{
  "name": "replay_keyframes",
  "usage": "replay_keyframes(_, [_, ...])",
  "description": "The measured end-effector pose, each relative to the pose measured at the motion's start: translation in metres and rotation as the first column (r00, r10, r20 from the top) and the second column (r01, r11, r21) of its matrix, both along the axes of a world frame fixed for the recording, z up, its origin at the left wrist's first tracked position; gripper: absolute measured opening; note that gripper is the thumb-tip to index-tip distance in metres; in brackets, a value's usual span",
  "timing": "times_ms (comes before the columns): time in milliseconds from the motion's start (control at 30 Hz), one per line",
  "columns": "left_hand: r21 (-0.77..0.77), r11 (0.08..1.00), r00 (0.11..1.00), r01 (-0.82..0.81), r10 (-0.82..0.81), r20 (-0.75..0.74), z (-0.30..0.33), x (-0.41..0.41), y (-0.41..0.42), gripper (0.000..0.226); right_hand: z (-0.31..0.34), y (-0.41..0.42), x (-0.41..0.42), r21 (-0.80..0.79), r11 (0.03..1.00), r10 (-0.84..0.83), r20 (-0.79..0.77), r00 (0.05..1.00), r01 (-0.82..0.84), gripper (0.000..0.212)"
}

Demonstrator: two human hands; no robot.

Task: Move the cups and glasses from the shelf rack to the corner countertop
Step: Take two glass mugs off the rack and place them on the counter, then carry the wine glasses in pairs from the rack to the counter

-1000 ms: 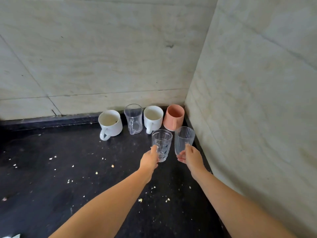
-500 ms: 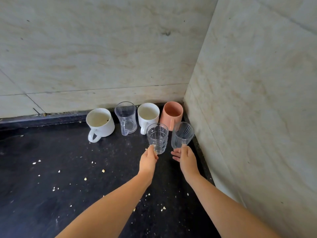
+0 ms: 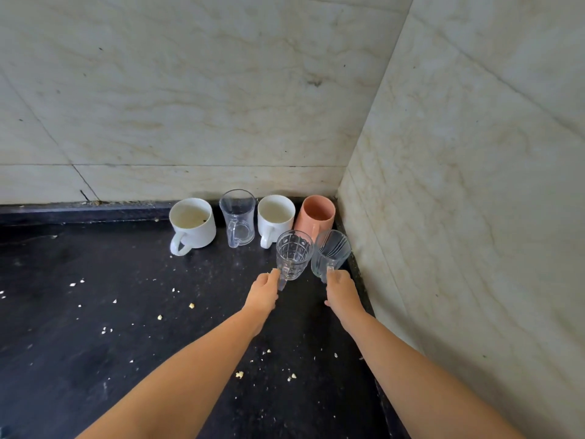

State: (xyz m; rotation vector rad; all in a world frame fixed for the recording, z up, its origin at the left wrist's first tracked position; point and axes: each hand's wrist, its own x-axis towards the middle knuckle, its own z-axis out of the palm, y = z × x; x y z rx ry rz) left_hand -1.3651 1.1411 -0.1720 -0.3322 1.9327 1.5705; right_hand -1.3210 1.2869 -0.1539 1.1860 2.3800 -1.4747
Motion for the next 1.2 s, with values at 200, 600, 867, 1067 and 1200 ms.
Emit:
replay_keyframes(200, [-0.401, 0.899, 0.932, 0.177, -0.284, -0.226, 0.036, 0.005, -0.033, 0.034, 0.037, -0.006, 0.000, 0.332, 0.943, -0.021, -0.015, 1.000, 0.025, 0.041])
replay_keyframes(600, [-0.859, 0.510, 0.722, -0.039, -0.580, -0.377, 0.103, 0.095, -0.227, 0.033, 0.105, -0.163, 0.036, 0.764, 0.114, 0.795, 0.313, 0.519, -0.635, 0.043])
replay_keyframes(867, [-0.869, 0.367, 0.882, -0.333, -0.204, -0.424, 0.126, 0.303, -0.437, 0.034, 0.116, -0.394, 0.151, 0.775, -0.218, 0.941, 0.328, 0.084, -0.593, 0.045])
replay_keyframes(1067, [-0.879, 0.218, 0.904, -0.425, 0.046, -0.426, 0.134, 0.476, -0.523, 0.032, 0.113, -0.530, 0.278, 0.789, -0.342, 0.939, 0.267, -0.217, -0.511, 0.040])
replay_keyframes(1200, [-0.871, 0.116, 0.868, -0.477, 0.218, -0.446, 0.139, 0.593, -0.569, 0.033, 0.115, -0.615, 0.382, 0.794, -0.443, 0.859, 0.243, -0.450, -0.417, 0.041])
